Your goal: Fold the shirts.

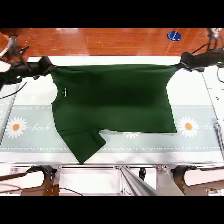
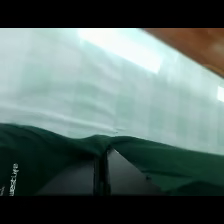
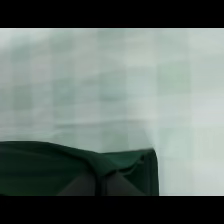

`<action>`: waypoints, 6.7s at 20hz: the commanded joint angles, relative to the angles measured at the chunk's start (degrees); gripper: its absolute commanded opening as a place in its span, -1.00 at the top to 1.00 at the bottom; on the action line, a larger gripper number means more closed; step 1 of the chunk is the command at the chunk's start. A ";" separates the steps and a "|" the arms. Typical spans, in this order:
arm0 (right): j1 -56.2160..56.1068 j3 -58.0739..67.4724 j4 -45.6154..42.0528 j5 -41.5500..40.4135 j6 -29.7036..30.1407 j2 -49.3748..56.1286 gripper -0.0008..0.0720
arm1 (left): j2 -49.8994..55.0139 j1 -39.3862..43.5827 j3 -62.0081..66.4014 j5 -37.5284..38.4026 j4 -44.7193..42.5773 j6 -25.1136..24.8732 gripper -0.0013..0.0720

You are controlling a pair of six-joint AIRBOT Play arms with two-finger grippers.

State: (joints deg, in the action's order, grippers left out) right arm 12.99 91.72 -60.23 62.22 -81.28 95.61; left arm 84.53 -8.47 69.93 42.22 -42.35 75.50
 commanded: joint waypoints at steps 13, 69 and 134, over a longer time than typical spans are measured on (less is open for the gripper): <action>3.69 2.75 -3.50 18.93 4.00 7.78 0.90 | 10.86 -4.09 5.77 29.92 -8.39 -2.80 0.92; 12.13 -45.94 10.16 8.46 8.35 -25.83 0.90 | -15.72 -11.13 -35.28 27.71 -0.74 -13.25 0.92; 3.69 -43.87 6.75 12.90 -0.35 -61.92 0.90 | 24.87 53.66 21.62 4.39 -1.16 12.35 0.92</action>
State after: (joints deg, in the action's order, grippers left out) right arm 16.64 49.23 -55.90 74.59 -80.71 37.98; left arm 102.04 39.38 83.31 42.48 -43.83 80.77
